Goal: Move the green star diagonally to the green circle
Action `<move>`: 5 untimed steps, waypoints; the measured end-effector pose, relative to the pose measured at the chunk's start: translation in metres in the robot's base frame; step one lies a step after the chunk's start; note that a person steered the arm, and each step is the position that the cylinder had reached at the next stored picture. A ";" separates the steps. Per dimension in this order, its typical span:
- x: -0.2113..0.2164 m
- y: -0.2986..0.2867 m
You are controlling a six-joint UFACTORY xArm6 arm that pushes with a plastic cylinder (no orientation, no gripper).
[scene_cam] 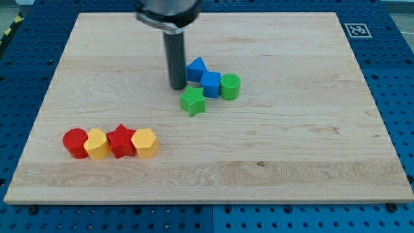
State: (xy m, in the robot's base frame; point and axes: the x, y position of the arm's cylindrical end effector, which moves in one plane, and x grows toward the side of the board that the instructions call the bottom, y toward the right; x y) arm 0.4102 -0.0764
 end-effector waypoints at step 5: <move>0.047 0.009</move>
State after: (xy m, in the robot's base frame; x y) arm 0.4569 -0.0674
